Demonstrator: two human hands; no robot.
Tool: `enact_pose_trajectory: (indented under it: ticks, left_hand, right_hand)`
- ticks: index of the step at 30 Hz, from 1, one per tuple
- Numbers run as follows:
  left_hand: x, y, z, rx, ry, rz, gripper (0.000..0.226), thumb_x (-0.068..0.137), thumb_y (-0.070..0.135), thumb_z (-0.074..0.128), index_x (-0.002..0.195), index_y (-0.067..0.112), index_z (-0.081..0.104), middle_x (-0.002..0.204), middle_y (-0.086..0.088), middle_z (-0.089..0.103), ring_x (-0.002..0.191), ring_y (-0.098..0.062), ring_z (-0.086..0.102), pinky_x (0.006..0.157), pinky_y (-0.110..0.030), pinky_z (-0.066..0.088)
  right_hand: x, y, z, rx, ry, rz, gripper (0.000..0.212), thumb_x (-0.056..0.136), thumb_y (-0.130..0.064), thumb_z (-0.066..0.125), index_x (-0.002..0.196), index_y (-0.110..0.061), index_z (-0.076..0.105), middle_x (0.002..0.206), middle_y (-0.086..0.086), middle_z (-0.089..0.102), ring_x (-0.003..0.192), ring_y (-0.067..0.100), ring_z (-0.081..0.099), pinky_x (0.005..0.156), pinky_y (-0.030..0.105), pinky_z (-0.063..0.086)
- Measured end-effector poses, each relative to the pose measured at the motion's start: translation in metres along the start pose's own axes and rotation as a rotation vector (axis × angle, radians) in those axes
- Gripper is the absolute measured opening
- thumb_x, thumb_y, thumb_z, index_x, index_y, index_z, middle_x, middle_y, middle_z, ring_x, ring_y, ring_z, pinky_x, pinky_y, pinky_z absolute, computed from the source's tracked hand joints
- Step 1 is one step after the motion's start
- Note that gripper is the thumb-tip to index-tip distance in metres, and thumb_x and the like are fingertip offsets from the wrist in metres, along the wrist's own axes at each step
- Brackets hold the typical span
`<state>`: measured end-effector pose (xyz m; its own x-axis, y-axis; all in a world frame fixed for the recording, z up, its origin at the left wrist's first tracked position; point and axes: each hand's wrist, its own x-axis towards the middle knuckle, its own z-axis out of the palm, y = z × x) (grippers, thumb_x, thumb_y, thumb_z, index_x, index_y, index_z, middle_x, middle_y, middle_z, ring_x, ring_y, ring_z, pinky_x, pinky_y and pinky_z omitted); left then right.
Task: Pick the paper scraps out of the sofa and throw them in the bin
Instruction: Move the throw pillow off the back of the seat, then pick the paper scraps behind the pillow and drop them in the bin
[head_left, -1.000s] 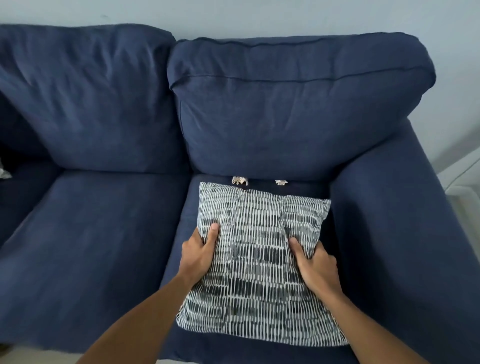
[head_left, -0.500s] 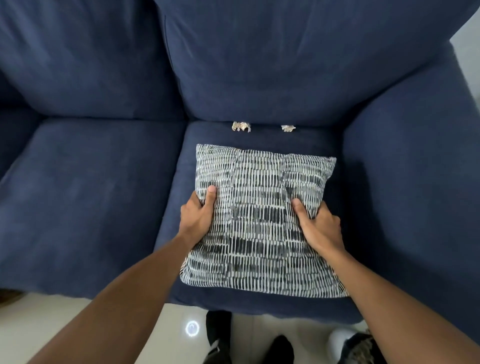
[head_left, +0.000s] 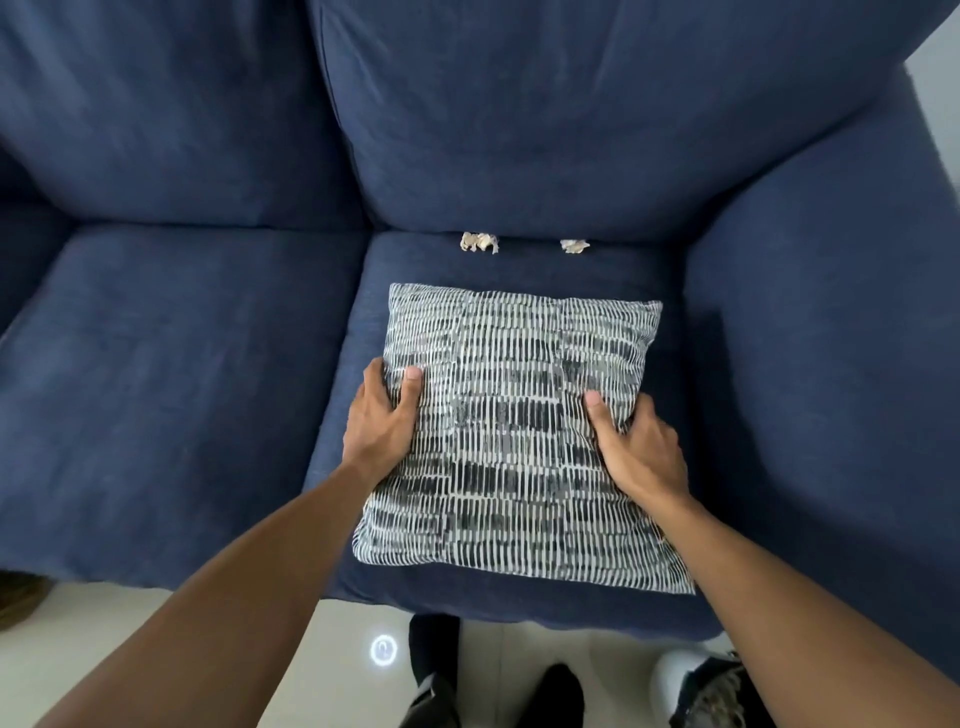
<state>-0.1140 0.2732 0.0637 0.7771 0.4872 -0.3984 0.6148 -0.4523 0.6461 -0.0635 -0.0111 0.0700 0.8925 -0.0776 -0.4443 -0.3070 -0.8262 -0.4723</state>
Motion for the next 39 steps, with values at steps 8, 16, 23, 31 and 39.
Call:
enact_pose_trajectory:
  ticks: [8, 16, 23, 31, 39]
  left_hand:
    - [0.014, 0.037, -0.025, 0.141, 0.016, 0.180, 0.080, 0.090, 0.076, 0.028, 0.154, 0.028, 0.028, 0.156, -0.005, 0.036, 0.146, -0.023, 0.025, 0.118, -0.049, 0.026]
    - [0.041, 0.101, -0.057, 0.241, 0.032, 0.329, 0.076, 0.093, 0.072, 0.031, 0.155, 0.027, 0.027, 0.162, 0.000, 0.029, 0.152, -0.022, 0.013, 0.121, -0.046, 0.018]
    - [0.060, 0.143, -0.077, 0.205, 0.062, 0.351, 0.072, 0.095, 0.068, 0.034, 0.155, 0.029, 0.028, 0.162, 0.003, 0.030, 0.153, -0.019, 0.011, 0.121, -0.046, 0.017]
    - [0.081, 0.147, -0.064, 0.176, -0.023, 0.346, 0.075, 0.092, 0.072, 0.033, 0.154, 0.029, 0.030, 0.159, 0.000, 0.034, 0.151, -0.019, 0.018, 0.121, -0.047, 0.021]
    - [0.141, 0.134, -0.026, 0.225, -0.122, 0.283, 0.079, 0.089, 0.069, 0.048, 0.153, 0.027, 0.031, 0.154, -0.006, 0.042, 0.144, -0.025, 0.033, 0.112, -0.042, 0.033]
  right_hand:
    - [0.010, -0.023, -0.033, -0.040, 0.026, -0.116, 0.100, 0.077, -0.091, 0.021, 0.154, -0.028, 0.016, 0.157, 0.006, 0.029, 0.141, 0.030, 0.032, 0.106, 0.056, 0.036]
    - [0.033, -0.076, -0.081, -0.125, 0.101, -0.248, 0.097, 0.079, -0.088, 0.025, 0.154, -0.026, 0.019, 0.158, 0.003, 0.029, 0.145, 0.025, 0.025, 0.109, 0.051, 0.034]
    - [0.056, -0.116, -0.103, -0.134, 0.157, -0.280, 0.097, 0.078, -0.086, 0.030, 0.153, -0.025, 0.021, 0.156, 0.001, 0.032, 0.144, 0.023, 0.025, 0.109, 0.051, 0.035]
    - [0.076, -0.128, -0.090, -0.157, 0.136, -0.275, 0.094, 0.081, -0.083, 0.032, 0.152, -0.022, 0.025, 0.154, 0.004, 0.034, 0.140, 0.027, 0.031, 0.107, 0.051, 0.037]
    - [0.131, -0.120, -0.056, -0.142, 0.079, -0.204, 0.095, 0.083, -0.081, 0.039, 0.152, -0.017, 0.027, 0.154, 0.008, 0.036, 0.139, 0.029, 0.036, 0.104, 0.051, 0.039]
